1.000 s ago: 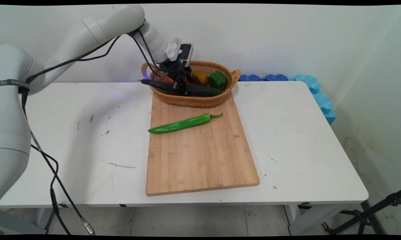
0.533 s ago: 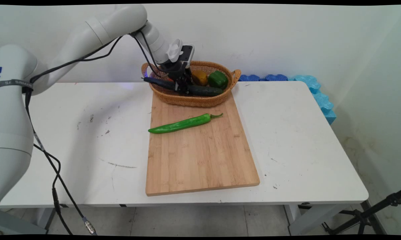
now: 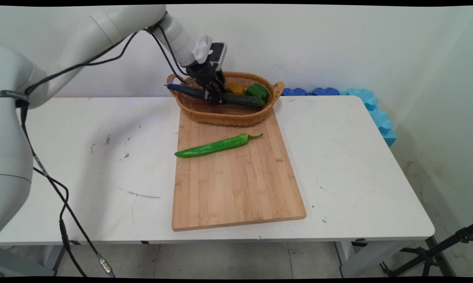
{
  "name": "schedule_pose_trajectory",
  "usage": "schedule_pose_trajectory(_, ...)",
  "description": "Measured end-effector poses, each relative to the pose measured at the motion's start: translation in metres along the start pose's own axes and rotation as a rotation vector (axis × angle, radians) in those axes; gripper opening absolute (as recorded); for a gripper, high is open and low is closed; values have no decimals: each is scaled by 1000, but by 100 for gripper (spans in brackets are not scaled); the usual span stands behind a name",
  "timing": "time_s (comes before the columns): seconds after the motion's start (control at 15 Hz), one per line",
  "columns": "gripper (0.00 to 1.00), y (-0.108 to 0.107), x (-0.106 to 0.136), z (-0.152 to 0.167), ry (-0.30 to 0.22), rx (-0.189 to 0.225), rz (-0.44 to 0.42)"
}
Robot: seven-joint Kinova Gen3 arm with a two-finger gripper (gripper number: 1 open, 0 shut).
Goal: Place the picked object on the cutting board
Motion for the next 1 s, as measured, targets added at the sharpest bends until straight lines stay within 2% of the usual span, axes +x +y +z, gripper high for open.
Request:
schedule_pose_trajectory(0.6, 0, 26, 16, -73, 72, 40, -104)
schedule_pose_trajectory(1.0, 0, 72, 32, -106, 112, 7, -198)
